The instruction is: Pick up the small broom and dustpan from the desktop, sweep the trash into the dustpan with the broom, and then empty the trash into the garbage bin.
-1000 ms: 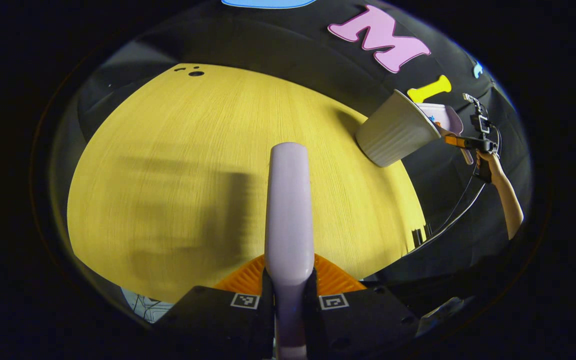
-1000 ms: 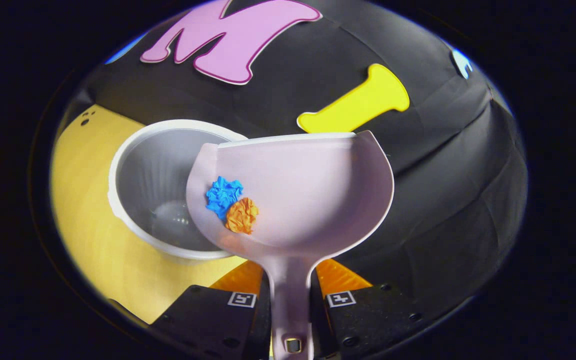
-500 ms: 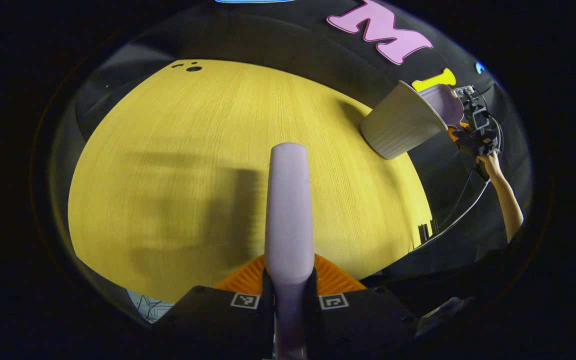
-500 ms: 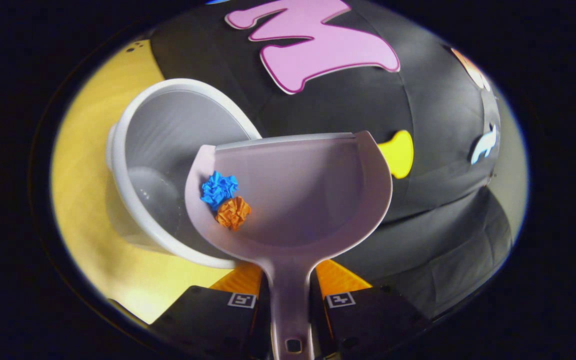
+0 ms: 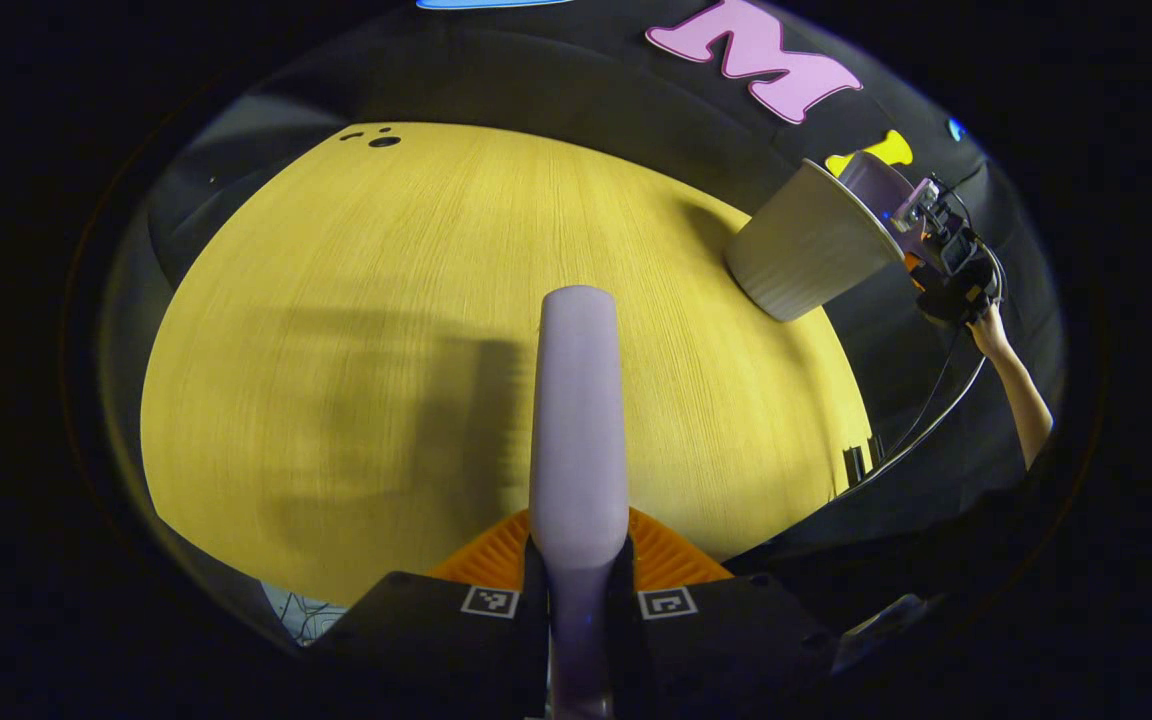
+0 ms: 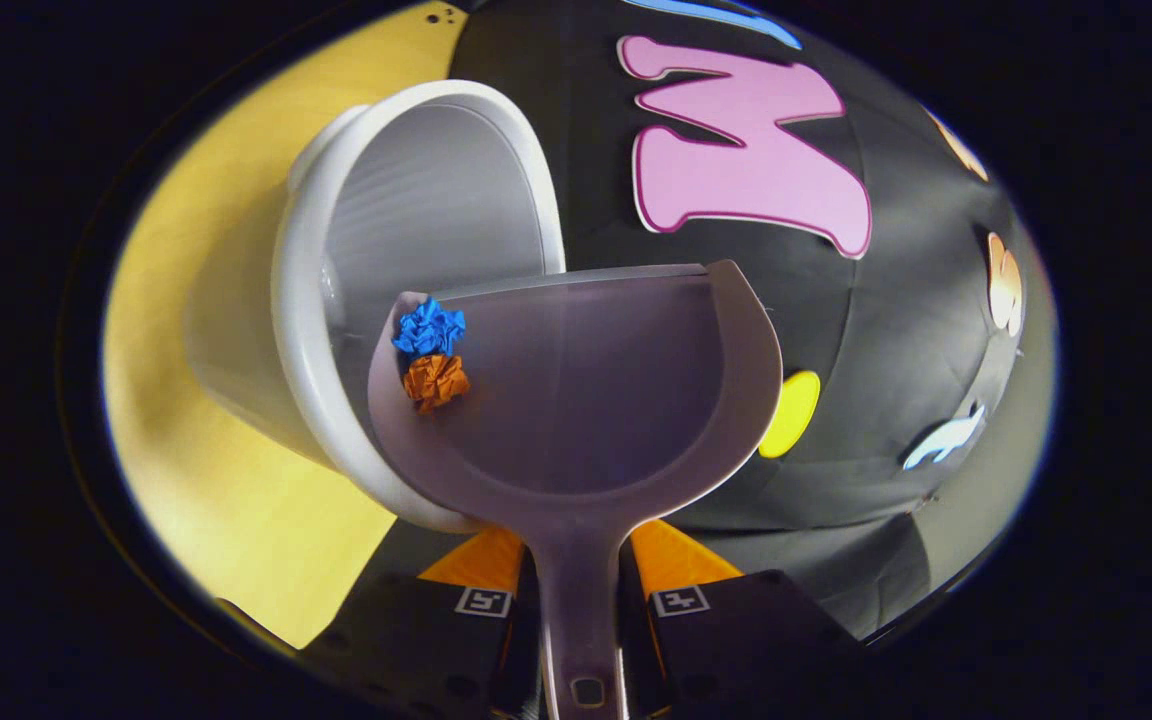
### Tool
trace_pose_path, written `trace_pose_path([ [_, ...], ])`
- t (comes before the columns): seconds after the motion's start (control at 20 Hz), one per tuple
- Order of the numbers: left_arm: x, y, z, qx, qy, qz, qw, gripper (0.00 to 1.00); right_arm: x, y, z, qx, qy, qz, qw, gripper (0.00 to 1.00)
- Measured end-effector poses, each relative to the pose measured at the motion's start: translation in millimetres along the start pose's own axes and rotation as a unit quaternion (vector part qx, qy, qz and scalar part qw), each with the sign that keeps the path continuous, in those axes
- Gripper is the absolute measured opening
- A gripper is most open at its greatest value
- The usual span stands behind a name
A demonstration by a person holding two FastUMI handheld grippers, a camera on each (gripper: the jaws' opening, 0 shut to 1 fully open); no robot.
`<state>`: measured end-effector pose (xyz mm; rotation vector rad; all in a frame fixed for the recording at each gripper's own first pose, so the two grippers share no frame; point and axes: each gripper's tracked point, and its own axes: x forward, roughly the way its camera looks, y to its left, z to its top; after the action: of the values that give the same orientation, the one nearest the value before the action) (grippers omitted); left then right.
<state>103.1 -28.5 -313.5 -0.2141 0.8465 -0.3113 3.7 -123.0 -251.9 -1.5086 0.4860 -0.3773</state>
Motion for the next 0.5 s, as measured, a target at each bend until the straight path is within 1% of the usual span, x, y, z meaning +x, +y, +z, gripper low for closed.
trace_pose_path([
  [0.15,-0.4,-1.6,-2.6,-0.005,0.003,0.001,1.0,0.28,-0.7,-2.9,5.5,-0.032,-0.018,-0.002,0.999,0.36],
  [0.25,-0.5,-2.2,-2.9,-0.002,0.003,0.002,1.0,0.29,-0.5,-4.2,6.1,-0.036,-0.021,0.0,0.999,0.36],
  [0.3,0.0,-2.5,-2.3,-0.002,0.001,0.002,1.0,0.3,0.8,-3.9,4.0,-0.027,-0.018,0.005,0.999,0.36],
  [0.35,0.0,-3.2,-0.9,-0.003,0.0,0.002,1.0,0.29,1.4,-3.8,2.5,-0.017,-0.013,0.009,1.0,0.32],
  [0.4,0.2,-4.2,-0.7,-0.004,-0.001,0.002,1.0,0.29,1.4,-3.5,1.8,-0.004,-0.008,0.013,1.0,0.33],
  [0.45,-0.6,-5.2,0.5,-0.004,-0.003,0.001,1.0,0.28,0.4,-3.3,0.3,0.013,-0.004,0.017,1.0,0.36],
  [0.5,-0.4,-5.7,1.4,-0.002,-0.005,0.001,1.0,0.29,-0.4,-2.4,1.1,0.035,-0.002,0.023,0.999,0.36],
])
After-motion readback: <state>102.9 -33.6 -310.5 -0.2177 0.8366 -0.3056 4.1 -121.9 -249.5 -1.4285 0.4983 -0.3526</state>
